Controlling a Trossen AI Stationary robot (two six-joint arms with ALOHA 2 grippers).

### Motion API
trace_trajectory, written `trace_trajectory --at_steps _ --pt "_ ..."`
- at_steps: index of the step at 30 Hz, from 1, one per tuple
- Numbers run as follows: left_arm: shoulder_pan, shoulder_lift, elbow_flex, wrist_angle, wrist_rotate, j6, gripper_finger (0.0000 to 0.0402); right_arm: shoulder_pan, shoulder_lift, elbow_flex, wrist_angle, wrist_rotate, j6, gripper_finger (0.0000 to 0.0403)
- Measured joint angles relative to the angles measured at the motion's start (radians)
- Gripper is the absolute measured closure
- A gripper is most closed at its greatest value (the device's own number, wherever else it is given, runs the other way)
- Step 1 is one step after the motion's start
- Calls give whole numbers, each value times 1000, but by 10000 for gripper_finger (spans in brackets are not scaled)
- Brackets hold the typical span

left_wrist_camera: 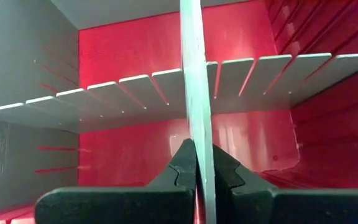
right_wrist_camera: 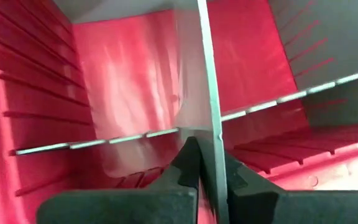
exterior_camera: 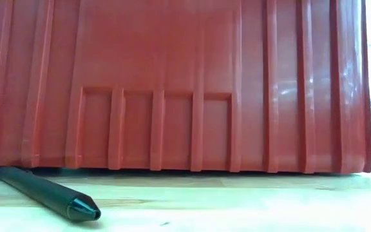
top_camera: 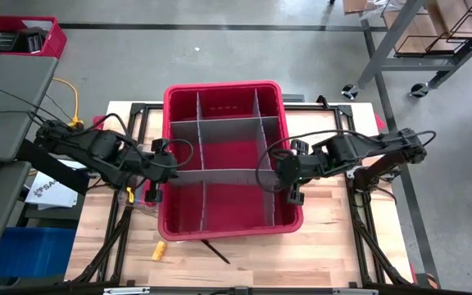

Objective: Sort Items/Unsort Items

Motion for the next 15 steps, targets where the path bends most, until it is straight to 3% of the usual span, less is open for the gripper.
trace_trajectory --at_steps 15 --pt "-4 -8 0 10 62 -26 401 0 0 -99 115 65 -27 403"
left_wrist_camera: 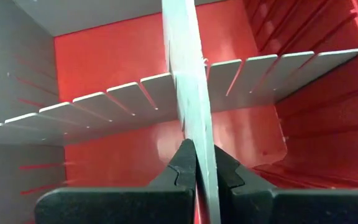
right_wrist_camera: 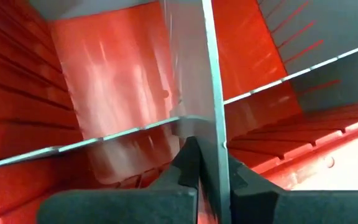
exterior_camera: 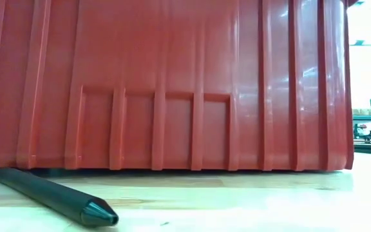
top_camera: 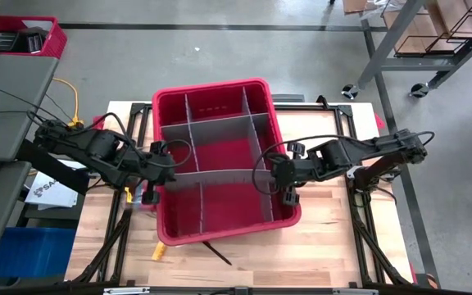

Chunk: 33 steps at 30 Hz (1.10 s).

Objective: Sort Items/Unsort Items

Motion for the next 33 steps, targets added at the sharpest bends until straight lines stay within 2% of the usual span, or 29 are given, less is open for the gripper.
trace_trajectory --at_steps 5,10,15,22,33 --pt "2 -2 0 -6 4 8 401 0 1 89 -18 5 -7 403" --pt "2 -2 1 -23 13 8 401 -11 1 229 -24 21 -60 403" --pt "2 -1 1 -31 9 8 401 -43 0 305 1 25 -123 403" --pt "2 0 1 -37 17 6 401 -78 -3 279 23 -35 -92 403" --pt "2 0 1 -60 24 5 401 -99 -2 223 90 -3 -165 403"
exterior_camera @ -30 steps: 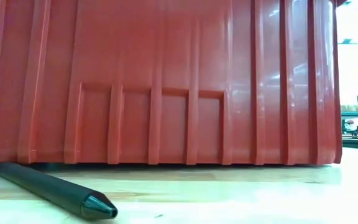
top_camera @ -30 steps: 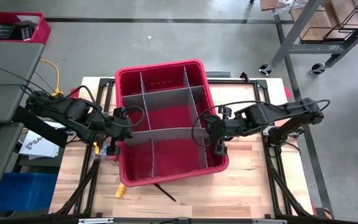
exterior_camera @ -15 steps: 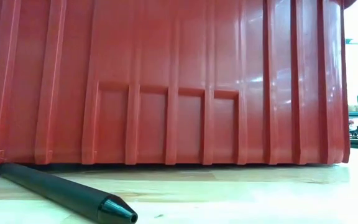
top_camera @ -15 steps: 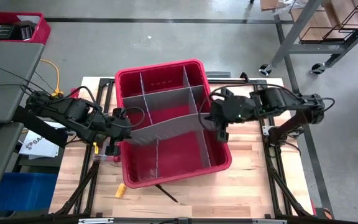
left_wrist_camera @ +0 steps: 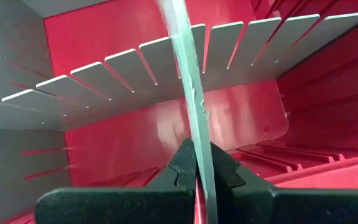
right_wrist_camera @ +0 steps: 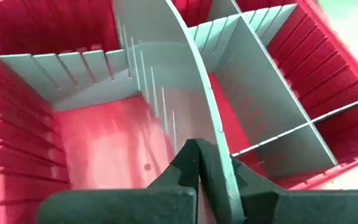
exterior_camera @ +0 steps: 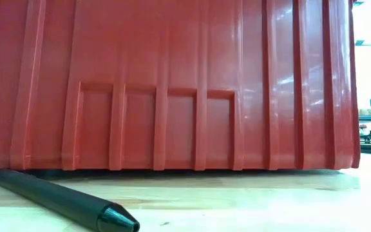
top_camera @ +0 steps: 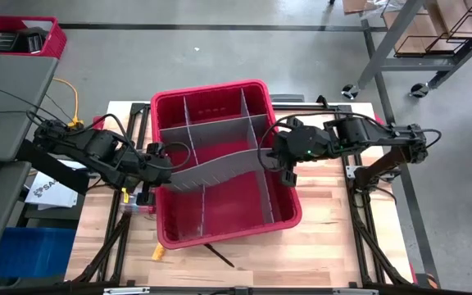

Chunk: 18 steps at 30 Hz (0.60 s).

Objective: Sort Items/Unsort Items

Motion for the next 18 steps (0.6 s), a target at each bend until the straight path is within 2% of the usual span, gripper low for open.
trace_trajectory --at_steps 11,18 --pt "0 0 0 -9 1 0 401 0 1 1 15 -10 14 403" --pt "0 -6 52 -56 70 -1 401 0 3 2 16 -45 37 403"
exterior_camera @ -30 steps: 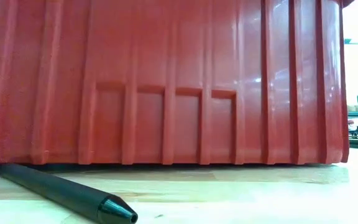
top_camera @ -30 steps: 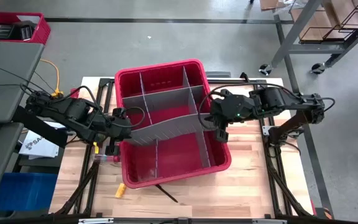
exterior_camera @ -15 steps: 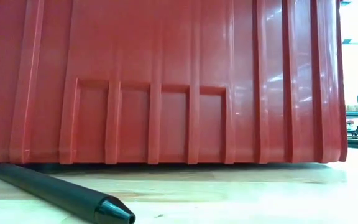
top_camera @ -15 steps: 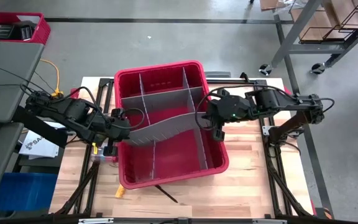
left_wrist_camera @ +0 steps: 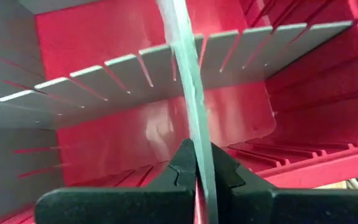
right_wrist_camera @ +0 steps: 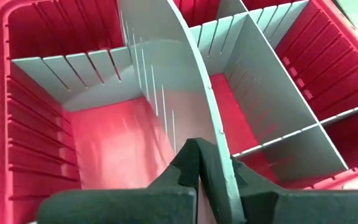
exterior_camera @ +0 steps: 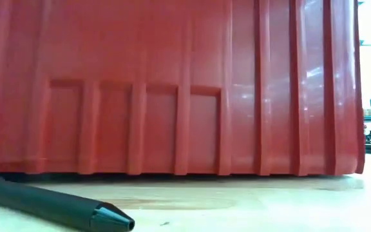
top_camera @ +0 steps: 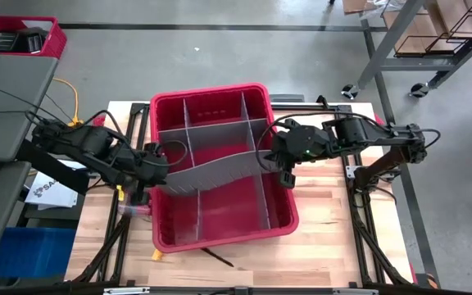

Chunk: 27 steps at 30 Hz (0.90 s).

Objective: Sort Items/Unsort Items

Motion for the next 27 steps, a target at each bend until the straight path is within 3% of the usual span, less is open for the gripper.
trace_trajectory --at_steps 12,27 --pt "-1 4 61 -43 -18 12 401 8 0 0 -18 -64 81 403" --pt "-1 4 59 -58 -51 40 401 96 3 0 19 -27 166 403"
